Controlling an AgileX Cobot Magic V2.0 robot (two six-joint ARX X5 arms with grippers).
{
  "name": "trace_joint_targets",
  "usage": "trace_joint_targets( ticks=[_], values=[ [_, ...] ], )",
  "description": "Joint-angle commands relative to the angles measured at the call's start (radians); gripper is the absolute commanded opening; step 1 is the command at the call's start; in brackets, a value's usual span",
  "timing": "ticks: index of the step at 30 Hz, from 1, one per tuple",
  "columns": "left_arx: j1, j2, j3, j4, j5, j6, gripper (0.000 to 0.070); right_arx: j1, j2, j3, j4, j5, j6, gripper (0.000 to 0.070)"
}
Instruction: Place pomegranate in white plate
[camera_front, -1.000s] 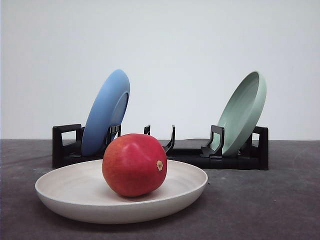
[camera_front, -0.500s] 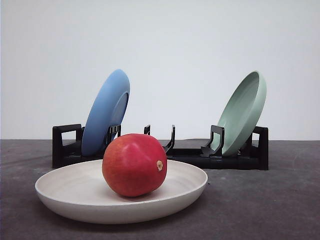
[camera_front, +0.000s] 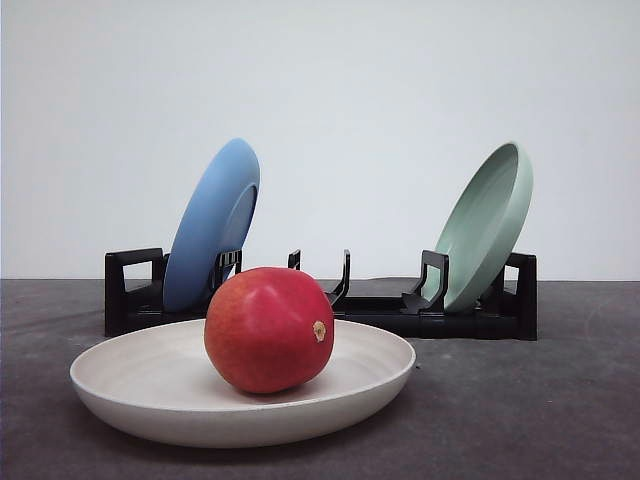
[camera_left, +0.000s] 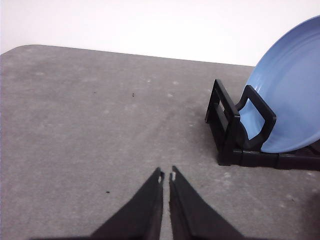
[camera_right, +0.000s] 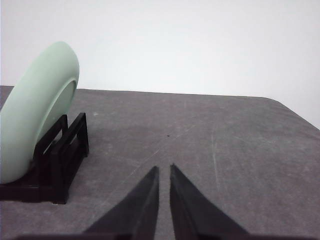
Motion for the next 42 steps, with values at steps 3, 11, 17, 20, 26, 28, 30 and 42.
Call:
trace_joint_targets(
  ticks=[3,11,17,20,26,28,30,42],
  values=[
    [-0.002,0.000,-0.009,0.012,-0.001,0.000,0.0000,0.000,-0.001,-0.004,0.016,0.001,0.011,0.0036],
    [-0.002,0.000,-0.009,0.012,-0.001,0.000,0.0000,0.000,-0.001,-0.004,0.016,0.001,0.011,0.0036],
    [-0.002,0.000,-0.009,0.012,0.000,0.000,0.0000,0.000,-0.001,-0.004,0.016,0.001,0.011,0.0036],
    [-0.002,0.000,-0.009,0.012,-0.001,0.000,0.0000,0.000,-0.001,-0.004,0.016,0.001,0.011,0.0036],
    [-0.002,0.000,-0.009,0.012,-0.001,0.000,0.0000,0.000,-0.001,-0.004,0.016,0.001,0.011,0.0036],
    [-0.002,0.000,-0.009,0.012,-0.001,0.000,0.0000,0.000,-0.001,-0.004,0.016,0.001,0.011,0.0036],
    [-0.002,0.000,-0.009,0.012,-0.001,0.000,0.0000,0.000,-0.001,-0.004,0.016,0.001,0.011,0.0036],
    [-0.002,0.000,-0.009,0.012,-0.001,0.000,0.0000,0.000,-0.001,-0.004,0.016,0.001,0.011,0.0036]
  ],
)
